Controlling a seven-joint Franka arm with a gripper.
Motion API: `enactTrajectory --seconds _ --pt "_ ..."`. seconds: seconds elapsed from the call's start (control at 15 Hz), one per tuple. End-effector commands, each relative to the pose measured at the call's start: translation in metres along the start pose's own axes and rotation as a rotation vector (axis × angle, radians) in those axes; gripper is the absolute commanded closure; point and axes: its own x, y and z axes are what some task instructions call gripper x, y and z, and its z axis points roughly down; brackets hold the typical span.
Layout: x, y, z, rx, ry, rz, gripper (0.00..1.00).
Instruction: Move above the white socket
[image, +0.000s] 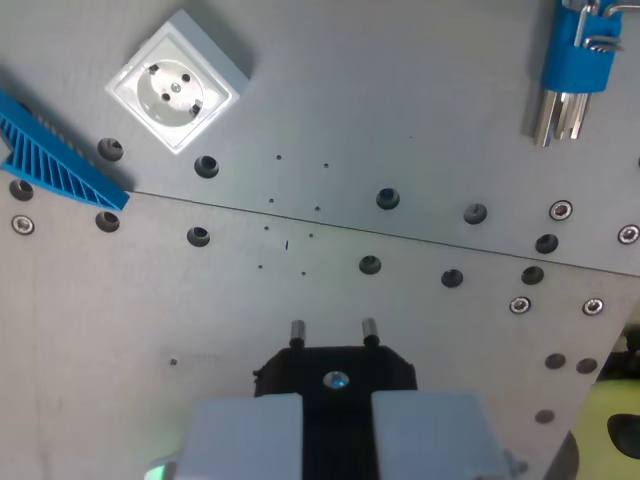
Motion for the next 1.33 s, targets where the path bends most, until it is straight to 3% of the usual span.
enactTrajectory --seconds 0.07,1.33 --pt "-0.003 -0.006 0.017 -0.016 0.102 -0.118 1.0" --pt "0.0 -0.047 0.11 -0.018 0.098 -0.452 1.0"
